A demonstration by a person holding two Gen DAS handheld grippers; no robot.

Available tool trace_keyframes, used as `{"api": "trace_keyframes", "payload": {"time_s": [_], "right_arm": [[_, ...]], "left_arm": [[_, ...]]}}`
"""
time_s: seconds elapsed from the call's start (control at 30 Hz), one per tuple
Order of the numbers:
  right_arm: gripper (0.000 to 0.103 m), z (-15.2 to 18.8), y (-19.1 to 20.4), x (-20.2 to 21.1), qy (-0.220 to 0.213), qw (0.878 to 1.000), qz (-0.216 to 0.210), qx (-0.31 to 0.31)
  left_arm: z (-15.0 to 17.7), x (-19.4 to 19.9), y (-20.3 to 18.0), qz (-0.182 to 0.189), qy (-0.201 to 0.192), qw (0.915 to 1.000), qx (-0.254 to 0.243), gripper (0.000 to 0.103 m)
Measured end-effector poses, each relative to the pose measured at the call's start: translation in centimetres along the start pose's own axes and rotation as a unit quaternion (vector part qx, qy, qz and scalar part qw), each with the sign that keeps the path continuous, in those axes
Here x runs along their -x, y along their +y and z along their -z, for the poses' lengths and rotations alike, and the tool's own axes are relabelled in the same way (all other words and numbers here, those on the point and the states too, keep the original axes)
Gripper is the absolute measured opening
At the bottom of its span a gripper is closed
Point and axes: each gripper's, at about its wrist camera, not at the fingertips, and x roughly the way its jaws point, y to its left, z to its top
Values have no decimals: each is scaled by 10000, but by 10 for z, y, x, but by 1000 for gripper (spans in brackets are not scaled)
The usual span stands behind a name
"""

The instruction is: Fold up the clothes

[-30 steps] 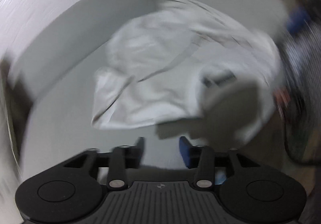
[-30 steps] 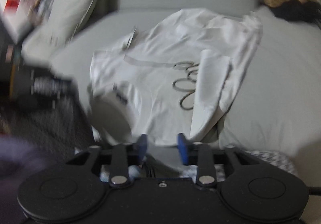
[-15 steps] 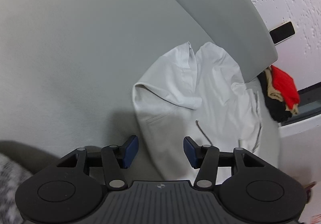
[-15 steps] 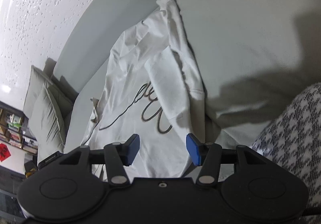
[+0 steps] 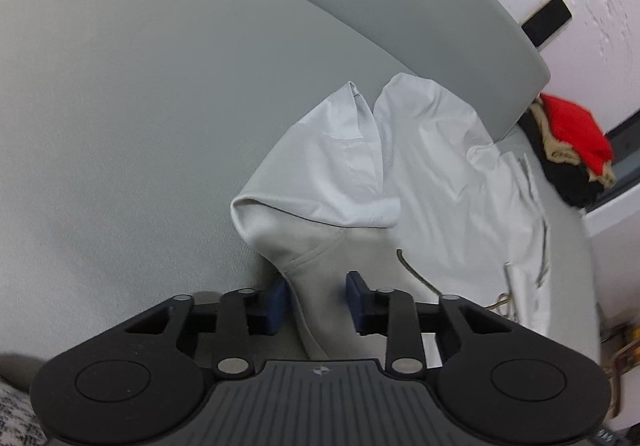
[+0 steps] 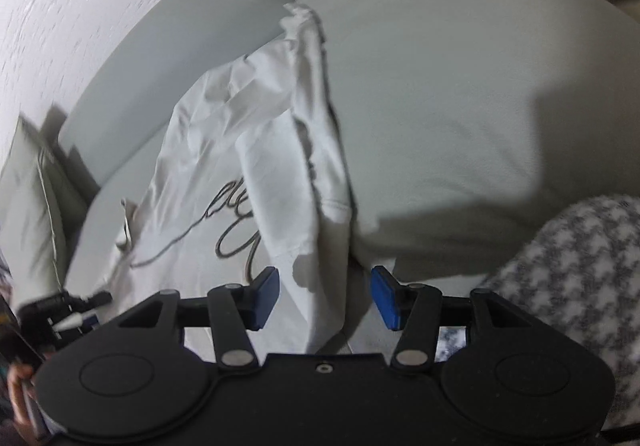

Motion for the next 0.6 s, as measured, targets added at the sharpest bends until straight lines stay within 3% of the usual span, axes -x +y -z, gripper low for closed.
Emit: {"api": "trace_keyframes", "payload": {"time_s": [0.07,0.13,0.2,0.27,0.37,0.53,0.6], "right_arm": [[44,0,10,-5,-50,9993,111,353],[20,-1,20,-11,-101,9972,222,705],[4,3,31,-11,-153,9922,353,1186],[3,7,36,0,-437,9878,558,1386],[2,2,20,28,-957,9898,722,765],[3,3,1,23,-649,9974,306,78],[9,3,-7,21,-524,9983,138,-197]], "left_arm": [[1,-1,-4,-127,-53,9997,-185,17],[3,-1,-8,-251,-94,9990,-358,6],[5,0,-12,-364,-166,9980,-487,4],[9,8,-12,-496,-283,9974,-444,3],[18,23,-6,-566,-371,9975,-186,3],[30,44,3,-660,-474,9965,196,0],[30,40,2,-622,-371,9973,155,3]]}}
